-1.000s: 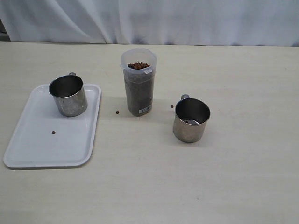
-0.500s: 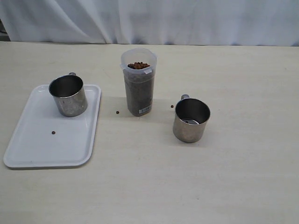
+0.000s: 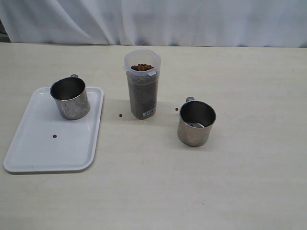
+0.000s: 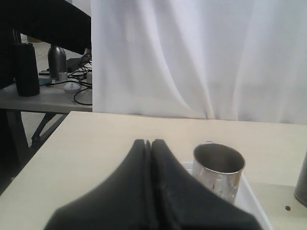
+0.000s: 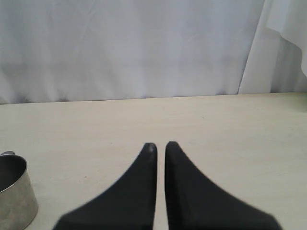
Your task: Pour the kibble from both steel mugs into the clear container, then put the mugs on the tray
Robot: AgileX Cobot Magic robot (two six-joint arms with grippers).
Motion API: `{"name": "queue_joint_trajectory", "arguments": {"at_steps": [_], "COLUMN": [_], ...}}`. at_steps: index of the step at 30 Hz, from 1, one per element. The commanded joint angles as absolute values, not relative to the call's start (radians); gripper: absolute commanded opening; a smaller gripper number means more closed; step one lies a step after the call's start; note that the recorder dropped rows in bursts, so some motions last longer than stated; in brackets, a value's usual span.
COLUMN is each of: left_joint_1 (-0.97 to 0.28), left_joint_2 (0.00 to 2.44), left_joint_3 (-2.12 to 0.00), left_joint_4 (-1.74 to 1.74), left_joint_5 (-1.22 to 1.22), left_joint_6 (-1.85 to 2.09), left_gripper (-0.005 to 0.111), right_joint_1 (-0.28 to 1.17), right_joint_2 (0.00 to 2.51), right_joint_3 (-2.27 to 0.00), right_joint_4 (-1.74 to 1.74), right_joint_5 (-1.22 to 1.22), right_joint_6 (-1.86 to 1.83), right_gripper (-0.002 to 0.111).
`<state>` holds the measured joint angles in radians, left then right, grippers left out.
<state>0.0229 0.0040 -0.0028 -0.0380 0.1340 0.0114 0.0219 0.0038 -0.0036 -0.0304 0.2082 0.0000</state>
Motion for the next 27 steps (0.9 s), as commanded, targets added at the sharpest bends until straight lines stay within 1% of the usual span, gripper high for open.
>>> {"name": "queue_joint_trajectory", "arguments": {"at_steps": [1, 17, 22, 25, 27], "left_joint_1": [0.017, 0.017, 0.017, 0.017, 0.017], "left_joint_2": [0.0, 0.0, 0.0, 0.0, 0.0], "left_joint_3": [0.0, 0.0, 0.0, 0.0, 0.0], "left_joint_4": [-0.035, -0.035, -0.035, -0.035, -0.035], "left_joint_5": [0.137, 0.169, 0.169, 0.169, 0.169], "left_joint_6": [0.0, 0.05, 0.05, 0.05, 0.05], "left_gripper": [0.0, 0.0, 0.0, 0.0, 0.0], "right_joint_1": [0.015, 0.015, 0.015, 0.015, 0.015], "right_joint_2": [0.0, 0.0, 0.0, 0.0, 0.0], "right_joint_3": [0.0, 0.0, 0.0, 0.0, 0.0], "right_joint_4": [-0.034, -0.034, -0.034, -0.034, -0.035], "right_joint_5": [0.211, 0.204, 0.083, 0.073, -0.039], "right_joint_6": [0.0, 0.0, -0.011, -0.011, 0.0], "right_gripper": [0.005, 0.005, 0.005, 0.005, 0.005]}}
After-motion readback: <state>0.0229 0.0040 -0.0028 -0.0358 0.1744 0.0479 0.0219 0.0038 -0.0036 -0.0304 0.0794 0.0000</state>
